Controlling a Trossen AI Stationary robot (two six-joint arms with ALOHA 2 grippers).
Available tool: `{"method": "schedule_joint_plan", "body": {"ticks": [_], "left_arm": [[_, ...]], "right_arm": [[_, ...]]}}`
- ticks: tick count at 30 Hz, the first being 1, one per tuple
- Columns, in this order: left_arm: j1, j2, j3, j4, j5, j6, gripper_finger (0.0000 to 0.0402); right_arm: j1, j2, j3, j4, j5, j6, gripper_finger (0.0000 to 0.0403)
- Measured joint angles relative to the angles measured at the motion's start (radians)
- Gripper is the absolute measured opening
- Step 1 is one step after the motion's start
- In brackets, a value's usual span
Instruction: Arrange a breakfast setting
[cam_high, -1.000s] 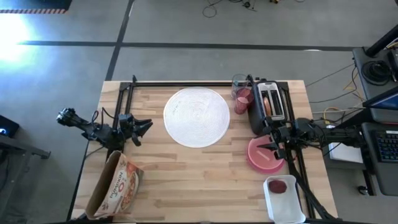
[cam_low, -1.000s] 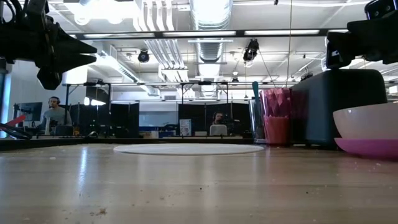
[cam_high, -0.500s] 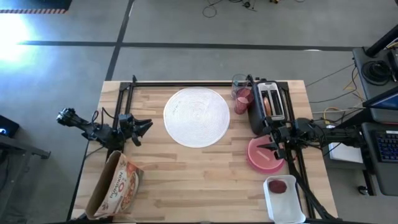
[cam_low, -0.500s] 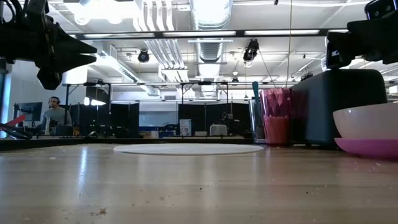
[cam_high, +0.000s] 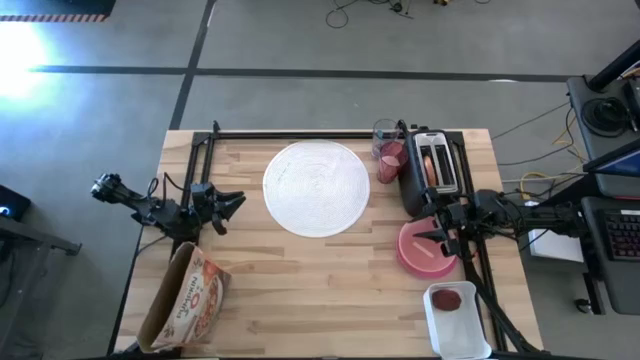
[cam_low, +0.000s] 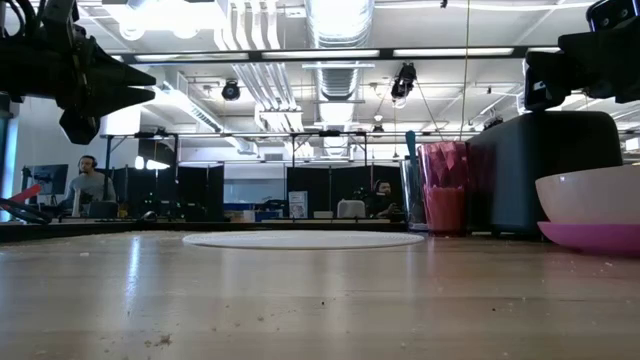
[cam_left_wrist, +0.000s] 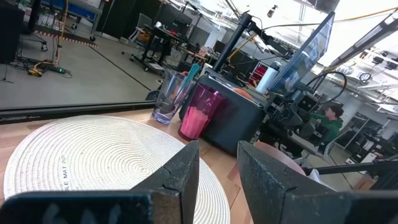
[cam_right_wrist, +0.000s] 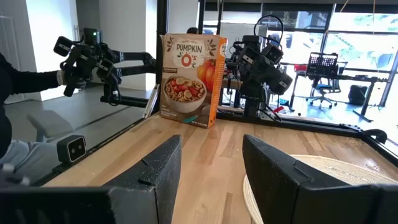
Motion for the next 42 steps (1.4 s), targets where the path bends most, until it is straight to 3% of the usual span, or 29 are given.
{"method": "schedule_joint_plan", "body": {"ticks": [13,19,24,31,36,42], "left_arm": [[0.0,0.0,0.0,0.008,0.0,0.0,0.0094],[0.0,0.0,0.001,0.11,0.001,-0.002,0.0094],[0.0,0.0,0.063,0.098,0.066,0.064,0.0094],[0.0,0.04,0.186,-0.047,0.117,0.072,0.0094],[0.0,0.151,0.297,-0.149,0.134,0.053,0.0094],[0.0,0.32,0.493,-0.385,0.134,-0.025,0.0094]], "right_arm": [[0.0,0.0,0.0,0.0,0.0,0.0,0.0162],[0.0,0.0,0.0,0.0,0.0,0.0,0.0162],[0.0,0.0,0.0,0.0,0.0,0.0,0.0162],[0.0,0.0,0.0,0.0,0.0,0.0,0.0162],[0.0,0.0,0.0,0.0,0.0,0.0,0.0162],[0.0,0.0,0.0,0.0,0.0,0.0,0.0162]]}}
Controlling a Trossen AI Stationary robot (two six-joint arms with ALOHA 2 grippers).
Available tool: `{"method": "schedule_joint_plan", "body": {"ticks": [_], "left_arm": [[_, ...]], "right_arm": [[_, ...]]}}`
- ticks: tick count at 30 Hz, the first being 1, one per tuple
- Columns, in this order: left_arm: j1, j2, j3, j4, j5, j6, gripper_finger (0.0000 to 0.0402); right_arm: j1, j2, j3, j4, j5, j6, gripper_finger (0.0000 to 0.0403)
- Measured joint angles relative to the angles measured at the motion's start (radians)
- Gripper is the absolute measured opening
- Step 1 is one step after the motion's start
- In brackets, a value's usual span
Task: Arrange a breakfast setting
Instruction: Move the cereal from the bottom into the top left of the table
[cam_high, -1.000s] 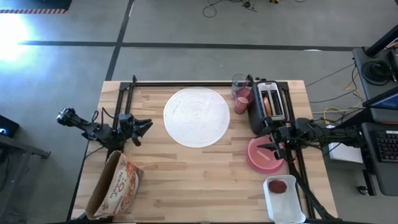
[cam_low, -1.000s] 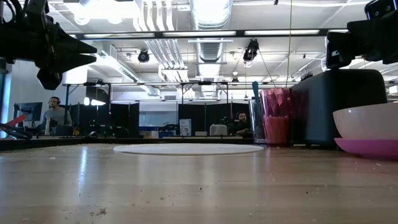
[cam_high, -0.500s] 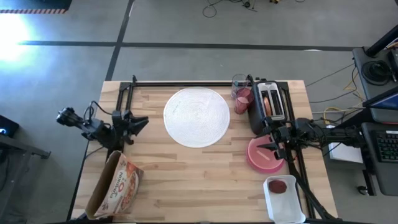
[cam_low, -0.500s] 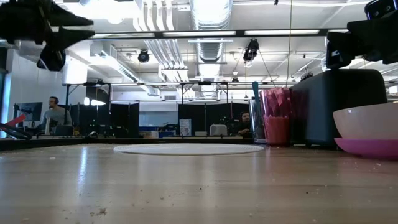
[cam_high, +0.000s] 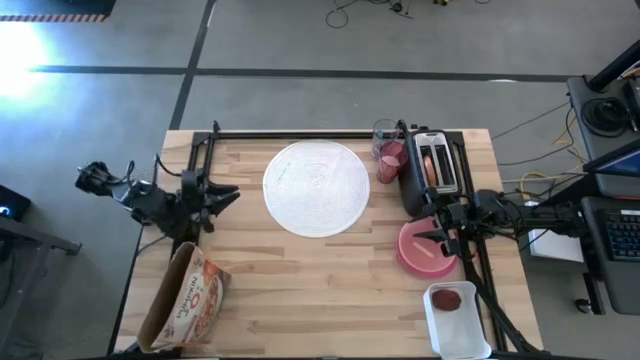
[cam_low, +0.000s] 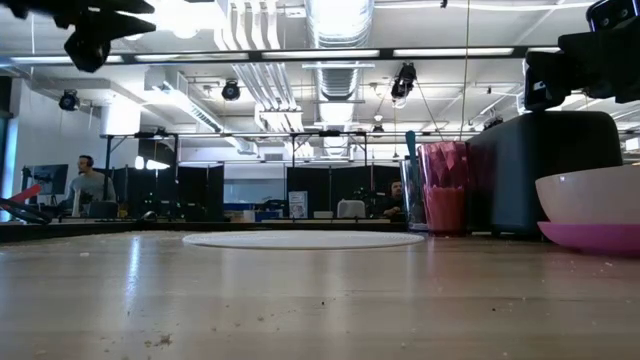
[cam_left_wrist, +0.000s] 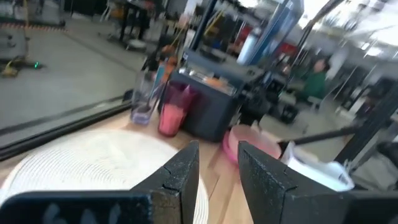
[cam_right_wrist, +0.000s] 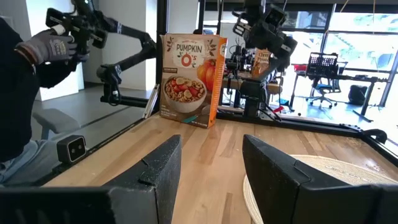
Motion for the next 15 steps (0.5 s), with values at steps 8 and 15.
{"method": "schedule_joint_plan", "body": {"ticks": [8,15], "left_arm": [[0.0,0.253,0.315,-0.418,0.064,-0.188,0.0094],[0.0,0.462,0.567,-0.813,0.139,-0.352,0.0094]], "right_arm": [[0.0,0.0,0.0,0.0,0.0,0.0,0.0162],[0.0,0.0,0.0,0.0,0.0,0.0,0.0162]]}}
